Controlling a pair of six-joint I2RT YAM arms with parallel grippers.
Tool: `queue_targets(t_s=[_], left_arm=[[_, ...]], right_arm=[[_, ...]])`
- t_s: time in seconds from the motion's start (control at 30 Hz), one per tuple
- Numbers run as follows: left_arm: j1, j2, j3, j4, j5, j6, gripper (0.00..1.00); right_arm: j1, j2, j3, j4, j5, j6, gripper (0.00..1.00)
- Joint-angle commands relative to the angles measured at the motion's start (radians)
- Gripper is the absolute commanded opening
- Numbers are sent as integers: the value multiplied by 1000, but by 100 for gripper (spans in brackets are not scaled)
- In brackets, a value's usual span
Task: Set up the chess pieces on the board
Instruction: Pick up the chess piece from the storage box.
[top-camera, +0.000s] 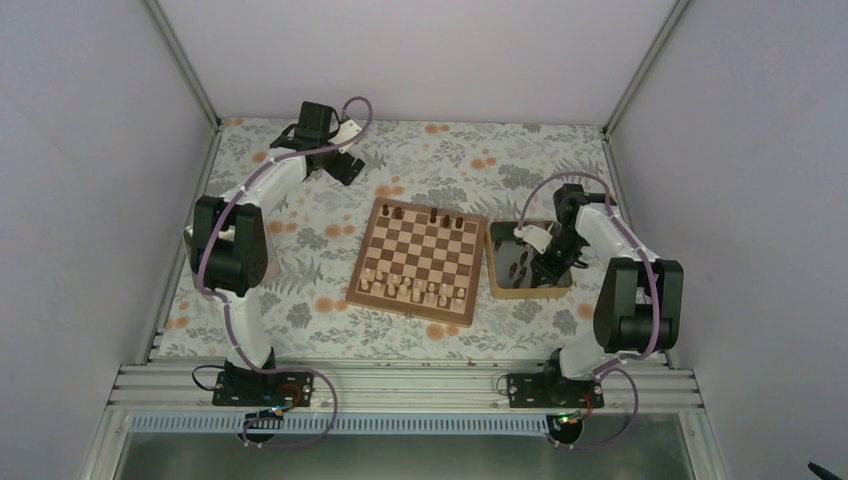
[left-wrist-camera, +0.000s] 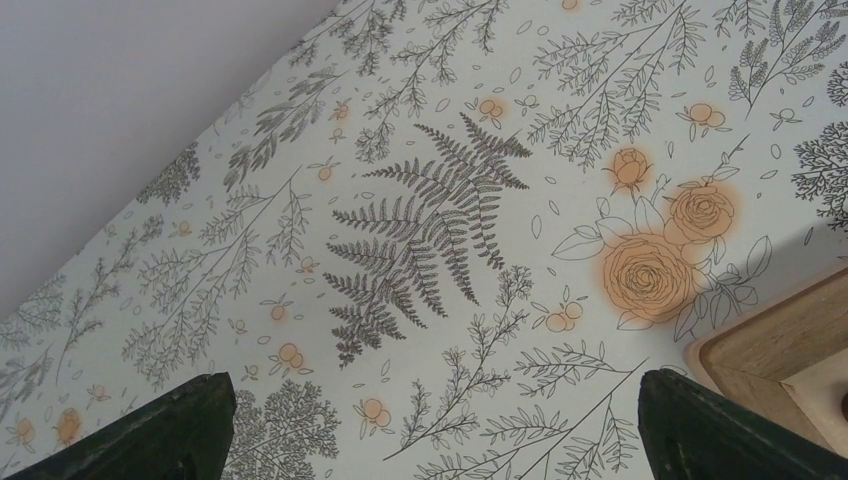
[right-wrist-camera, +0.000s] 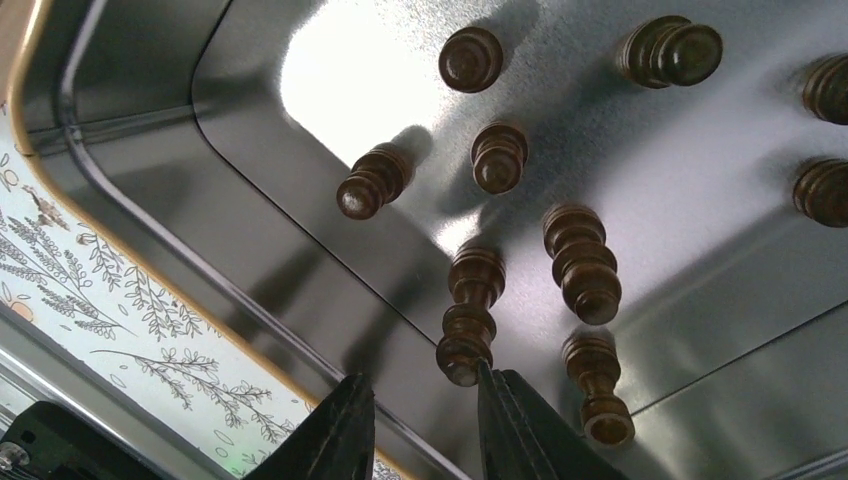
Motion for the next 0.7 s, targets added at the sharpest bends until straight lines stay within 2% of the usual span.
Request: queue_targets(t_s=[0.0,0.37,0.67], left_arm=[[-5,-9,15,3,1,0,100],[-5,-12,9,5,1,0,100],[-4,-8,11,4,3,-1,100]], right_arm=[[9,26,-13,25,-26,-1,29],[9,66,-13,57,-9,-16,26],[9,66,3,56,-10,-19,9]])
